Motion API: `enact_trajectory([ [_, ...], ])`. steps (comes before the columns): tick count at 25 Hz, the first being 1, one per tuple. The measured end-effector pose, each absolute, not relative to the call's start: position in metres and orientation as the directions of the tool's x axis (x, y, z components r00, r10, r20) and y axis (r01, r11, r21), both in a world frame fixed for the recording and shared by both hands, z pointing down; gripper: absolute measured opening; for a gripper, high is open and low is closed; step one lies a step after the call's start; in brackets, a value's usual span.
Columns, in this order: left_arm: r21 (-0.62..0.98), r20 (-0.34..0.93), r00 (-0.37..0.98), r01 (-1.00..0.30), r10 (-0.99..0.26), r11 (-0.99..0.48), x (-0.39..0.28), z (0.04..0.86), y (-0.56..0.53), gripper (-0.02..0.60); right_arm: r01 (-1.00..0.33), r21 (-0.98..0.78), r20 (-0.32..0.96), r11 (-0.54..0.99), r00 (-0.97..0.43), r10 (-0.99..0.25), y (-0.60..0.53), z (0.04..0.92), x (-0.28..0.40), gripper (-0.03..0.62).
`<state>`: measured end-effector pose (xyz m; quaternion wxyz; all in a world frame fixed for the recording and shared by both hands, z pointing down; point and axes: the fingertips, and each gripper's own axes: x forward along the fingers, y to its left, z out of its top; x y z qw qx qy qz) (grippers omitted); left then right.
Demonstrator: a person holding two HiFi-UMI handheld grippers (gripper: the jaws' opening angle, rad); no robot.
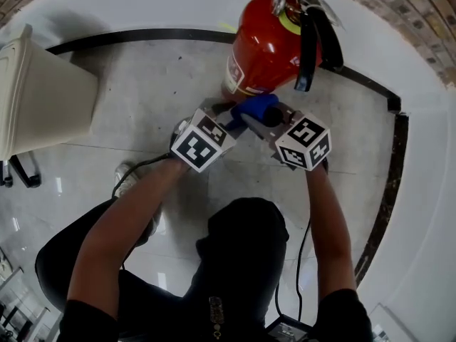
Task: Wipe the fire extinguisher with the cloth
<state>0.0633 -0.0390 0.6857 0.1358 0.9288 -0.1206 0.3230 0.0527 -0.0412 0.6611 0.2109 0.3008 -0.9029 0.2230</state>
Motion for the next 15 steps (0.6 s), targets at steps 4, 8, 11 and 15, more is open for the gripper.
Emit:
enact_trajectory([
  [4,0.124,0.608,0.783,-0.255,-0.13,-0.959,0.066,0.685,-0.04,0.097,-0.608,-0.301,0.509,0.735,-0.754,-0.415,-0.039,0.659,0.047,0.047],
  [8,0.125,0.599,0.788,-0.269,-0.143,-0.955,0.061,0.687,-0.046,0.063,-0.579,-0.342,0.486,0.74,-0.783,-0.388,-0.036,0.655,0.046,0.079],
  [11,0.154,0.591,0.793,-0.29,-0.147,-0.945,0.058,0.685,-0.052,0.06,-0.599,-0.333,0.489,0.728,-0.77,-0.41,-0.034,0.654,0.047,0.093],
  [15,0.179,0.6,0.778,-0.359,-0.188,-0.916,0.051,0.687,-0.067,0.058,-0.639,-0.284,0.524,0.715,-0.728,-0.443,-0.031,0.653,0.05,0.103],
])
